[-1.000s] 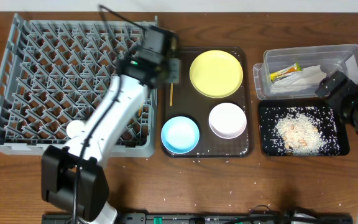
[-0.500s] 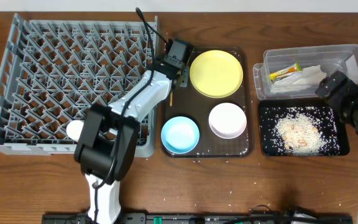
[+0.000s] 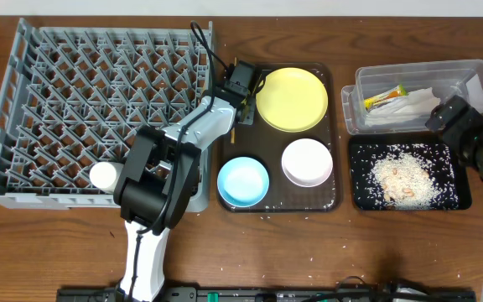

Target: Sort waste into correct bins and load items into the dishwasher

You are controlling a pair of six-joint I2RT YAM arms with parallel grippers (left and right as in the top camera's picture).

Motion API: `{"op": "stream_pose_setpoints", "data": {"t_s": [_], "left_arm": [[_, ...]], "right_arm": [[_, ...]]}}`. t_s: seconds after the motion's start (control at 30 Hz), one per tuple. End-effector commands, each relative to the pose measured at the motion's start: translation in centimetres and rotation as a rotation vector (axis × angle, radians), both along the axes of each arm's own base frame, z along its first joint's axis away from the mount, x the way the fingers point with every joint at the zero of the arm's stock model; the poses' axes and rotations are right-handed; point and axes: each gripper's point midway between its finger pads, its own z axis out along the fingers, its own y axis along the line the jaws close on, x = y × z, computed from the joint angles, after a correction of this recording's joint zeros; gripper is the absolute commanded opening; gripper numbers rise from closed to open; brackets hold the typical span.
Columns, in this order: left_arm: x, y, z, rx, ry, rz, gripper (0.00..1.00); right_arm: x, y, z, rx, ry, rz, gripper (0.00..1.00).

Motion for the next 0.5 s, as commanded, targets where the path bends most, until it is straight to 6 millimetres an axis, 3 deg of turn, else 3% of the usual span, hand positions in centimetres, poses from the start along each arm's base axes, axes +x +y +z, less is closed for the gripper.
{"op": "stream_pose_setpoints", "data": {"t_s": [0.0,0.13,0.27,0.3,0.4,0.47], "left_arm": [[-0.9,-0.7,-1.8,-0.039,0.063,-0.023,0.08],[-0.8,-1.4,-0.3,-0.078,0.047,-0.033,0.08],[-0.5,-1.5,3.2,-0.113,-0.005,-0.016,0.08],[-0.5,-1.5,6.3,-0.141,-0.046,-0.004,0.08],[-1.3,-0.8,10.8,-0.162,-0.092,0.001,0.08],[-2.6,1.8,14.9,-0.148,-0.125,0.043,0.08]], "right_arm": [[-0.1,-0.2,0.0,0.010,0.001,-0.017,0.99],[-0.1,-0.2,-0.1,0.010,0.001,-0.017,0.99],[-0.1,-0.2,-0.1,0.010,0.001,-0.017,0.99],[-0.1,-0.2,0.0,0.010,0.001,-0.017,0.99],[-0.1,-0.2,0.0,0.010,0.001,-0.017,0.99],[-0.1,-0.2,0.0,0.010,0.001,-0.017,0.99]]}}
